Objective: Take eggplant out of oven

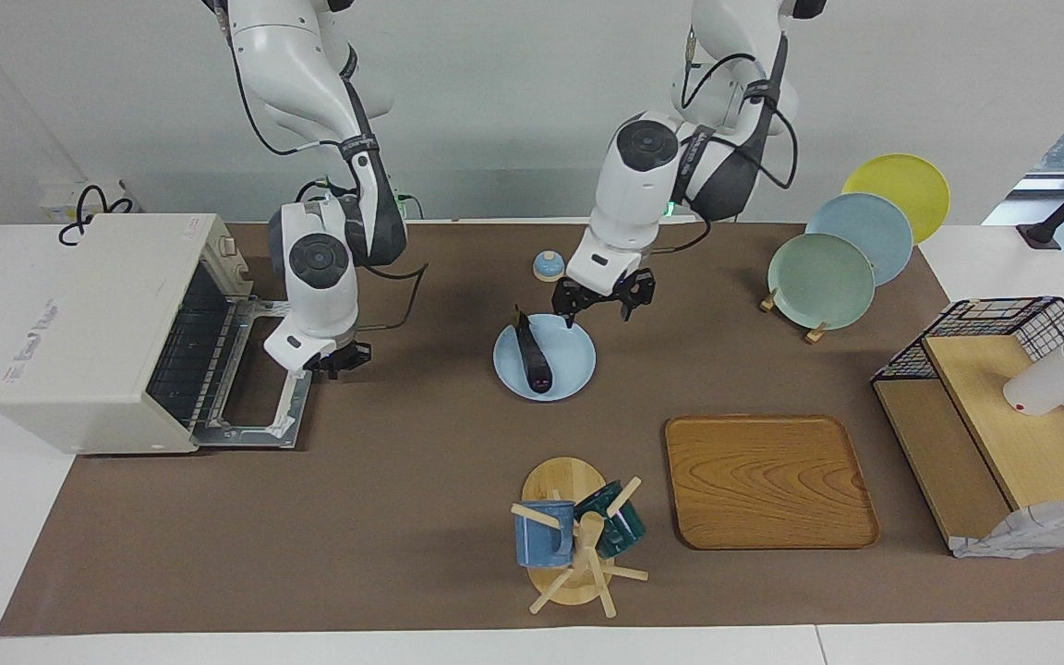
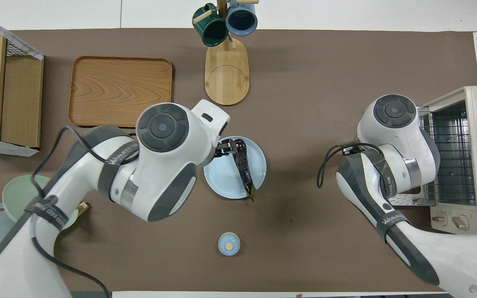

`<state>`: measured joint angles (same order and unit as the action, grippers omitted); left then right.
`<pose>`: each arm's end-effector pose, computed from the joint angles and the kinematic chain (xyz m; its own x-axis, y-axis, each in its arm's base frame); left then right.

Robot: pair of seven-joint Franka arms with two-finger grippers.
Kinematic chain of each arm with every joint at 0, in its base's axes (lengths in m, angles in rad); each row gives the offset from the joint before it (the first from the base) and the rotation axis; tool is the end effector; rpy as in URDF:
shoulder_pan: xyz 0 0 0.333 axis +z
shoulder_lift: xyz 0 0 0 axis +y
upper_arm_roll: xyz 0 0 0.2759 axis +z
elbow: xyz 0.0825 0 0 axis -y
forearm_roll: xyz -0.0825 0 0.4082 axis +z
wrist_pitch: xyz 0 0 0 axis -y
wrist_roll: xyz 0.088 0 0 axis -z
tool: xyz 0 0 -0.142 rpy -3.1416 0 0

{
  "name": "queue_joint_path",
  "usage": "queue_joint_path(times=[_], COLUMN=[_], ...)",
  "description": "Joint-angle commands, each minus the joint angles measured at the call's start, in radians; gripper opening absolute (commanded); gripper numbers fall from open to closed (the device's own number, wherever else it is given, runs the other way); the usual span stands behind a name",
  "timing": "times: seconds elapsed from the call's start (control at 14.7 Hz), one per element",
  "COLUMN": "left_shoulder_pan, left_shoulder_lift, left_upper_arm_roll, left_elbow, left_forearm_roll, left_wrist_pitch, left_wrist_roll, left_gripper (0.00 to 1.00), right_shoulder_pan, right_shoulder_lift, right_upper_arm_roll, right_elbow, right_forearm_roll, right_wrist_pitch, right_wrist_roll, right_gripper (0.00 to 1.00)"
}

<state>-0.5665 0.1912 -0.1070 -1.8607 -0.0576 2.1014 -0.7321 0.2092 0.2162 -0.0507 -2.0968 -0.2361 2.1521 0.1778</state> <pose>0.4892 -0.3945 0.3358 0.9960 0.0884 -0.0111 0.0890 -0.9923 0.0859 0.5575 0.0718 0.2172 0.9843 0.1109 -0.1375 0.1384 -0.9677 0.2106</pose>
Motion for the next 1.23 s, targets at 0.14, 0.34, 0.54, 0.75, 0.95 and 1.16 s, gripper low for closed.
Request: queue_joint_path(times=[0.14,0.34,0.54,0.75,0.95,1.16], left_shoulder_pan=[-0.119,-0.153,-0.154,-0.150,-0.147,-0.131], left_shoulder_lift=[0.114,0.177,0.183,0.183,0.183,0.177], left_upper_arm_roll=[0.021,0.021,0.021,0.021,0.023,0.024], left_elbow=[-0.051,-0.052,-0.052,-0.051,-0.052,-0.042], left_forearm_roll=[-0.021,-0.021,-0.019,-0.019,-0.021,-0.019], left_wrist_pitch=[0.211,0.293,0.296,0.292,0.289,0.267], left_wrist_roll=[-0.061,-0.058,-0.041,-0.027,-0.017,0.026], left_gripper=[1.00,1.00,0.97,0.83,0.35,0.00], right_shoulder_pan=[-0.060,-0.062,-0.062,-0.066,-0.105,-0.158], right_shoulder_lift=[-0.034,-0.034,-0.034,-0.038,-0.069,-0.115], right_upper_arm_roll=[0.014,0.014,0.014,0.014,0.014,0.014], right_elbow=[-0.058,-0.055,-0.042,0.082,0.162,0.162], right_forearm_roll=[-0.025,-0.051,-0.117,-0.121,-0.120,-0.109], right_wrist_pitch=[0.042,0.028,0.005,-0.160,-0.276,-0.304], right_wrist_roll=[-0.070,-0.083,-0.159,-0.338,-0.409,-0.501], right_gripper=[0.00,0.00,0.00,0.00,0.00,0.00])
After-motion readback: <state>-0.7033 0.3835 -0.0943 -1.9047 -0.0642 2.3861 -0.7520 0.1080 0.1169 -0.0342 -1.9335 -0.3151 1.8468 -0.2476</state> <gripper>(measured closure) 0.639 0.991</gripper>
